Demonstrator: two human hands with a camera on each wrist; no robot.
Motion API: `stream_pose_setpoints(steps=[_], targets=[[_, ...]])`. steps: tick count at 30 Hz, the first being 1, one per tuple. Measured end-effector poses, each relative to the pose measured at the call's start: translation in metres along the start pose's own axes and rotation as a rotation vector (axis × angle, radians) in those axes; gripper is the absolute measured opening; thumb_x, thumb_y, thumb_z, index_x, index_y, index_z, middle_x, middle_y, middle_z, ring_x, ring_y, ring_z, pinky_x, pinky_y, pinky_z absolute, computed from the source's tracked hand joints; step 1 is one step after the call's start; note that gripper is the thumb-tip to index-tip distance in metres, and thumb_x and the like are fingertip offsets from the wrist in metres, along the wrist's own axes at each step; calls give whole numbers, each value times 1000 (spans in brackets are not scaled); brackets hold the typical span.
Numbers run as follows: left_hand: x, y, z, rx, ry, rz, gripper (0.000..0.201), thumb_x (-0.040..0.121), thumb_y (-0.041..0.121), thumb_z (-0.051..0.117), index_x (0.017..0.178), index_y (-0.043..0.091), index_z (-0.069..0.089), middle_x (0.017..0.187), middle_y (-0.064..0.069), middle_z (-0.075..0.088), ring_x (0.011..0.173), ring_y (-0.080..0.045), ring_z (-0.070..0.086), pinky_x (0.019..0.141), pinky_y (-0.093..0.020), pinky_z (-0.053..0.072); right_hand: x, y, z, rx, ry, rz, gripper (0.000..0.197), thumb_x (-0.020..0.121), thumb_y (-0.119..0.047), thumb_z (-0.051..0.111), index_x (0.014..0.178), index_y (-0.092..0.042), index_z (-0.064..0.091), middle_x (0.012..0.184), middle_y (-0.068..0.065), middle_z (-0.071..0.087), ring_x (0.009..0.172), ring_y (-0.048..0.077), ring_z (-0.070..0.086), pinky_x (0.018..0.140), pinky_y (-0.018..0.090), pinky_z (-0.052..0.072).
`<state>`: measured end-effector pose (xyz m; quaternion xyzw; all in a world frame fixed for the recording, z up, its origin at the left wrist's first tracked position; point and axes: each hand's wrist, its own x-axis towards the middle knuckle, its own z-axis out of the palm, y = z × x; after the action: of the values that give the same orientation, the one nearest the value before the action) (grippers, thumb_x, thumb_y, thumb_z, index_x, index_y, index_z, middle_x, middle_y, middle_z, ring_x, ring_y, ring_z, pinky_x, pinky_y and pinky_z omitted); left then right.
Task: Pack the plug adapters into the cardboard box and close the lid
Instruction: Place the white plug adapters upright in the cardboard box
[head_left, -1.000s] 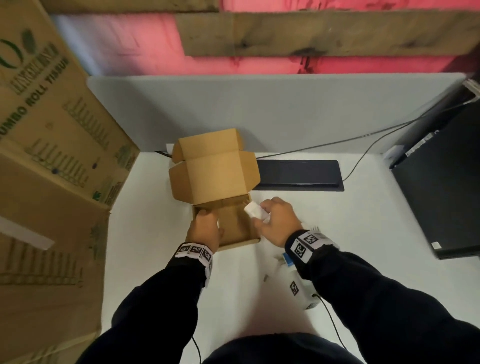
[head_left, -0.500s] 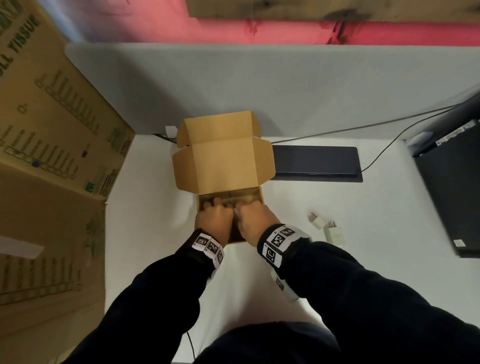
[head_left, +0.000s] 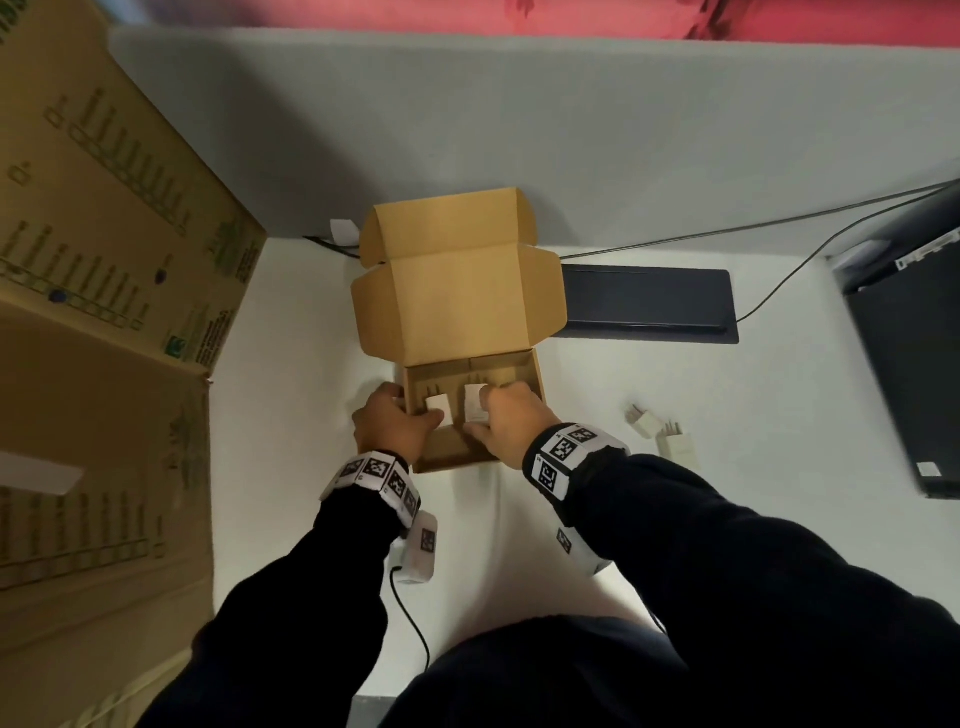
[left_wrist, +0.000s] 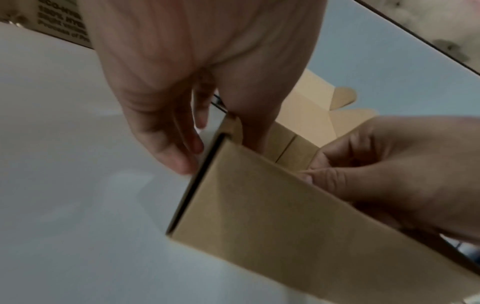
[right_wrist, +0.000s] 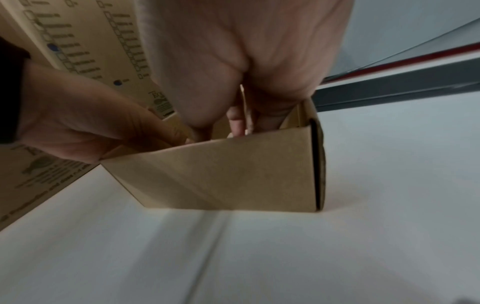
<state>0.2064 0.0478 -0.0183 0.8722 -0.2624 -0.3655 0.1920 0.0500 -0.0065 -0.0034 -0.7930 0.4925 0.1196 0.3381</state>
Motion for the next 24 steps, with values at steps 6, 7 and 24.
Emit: stream_pose_setpoints(steps=[6,7,24], targets=[[7,2,6,65,11,65,15,86,29,70,96,18,74,98,-9,76,99,-36,68,88,-37,54,-1,9,7,62,50,-82,38,92,-30,63,127,-14,59,127,7,59,113,29,57,97,38,48],[8,2,7,79,17,69,15,87,29,70,97,18,74,99,-10,76,99,-37,68,87,-37,54,-1,9,7,65,50,-97,41,92,-29,63,129,-14,58,131,6,57,117,28,56,100,38,46],[13,4,18,173,-12,128,17,88,27,65,94,11,66,97,-14,73,98,-42,66,74,-34,45,-1,18,11,71,7,-157,54,93,-21,60,145,-14,47,149,5,49,138,24,41,114,31,28]])
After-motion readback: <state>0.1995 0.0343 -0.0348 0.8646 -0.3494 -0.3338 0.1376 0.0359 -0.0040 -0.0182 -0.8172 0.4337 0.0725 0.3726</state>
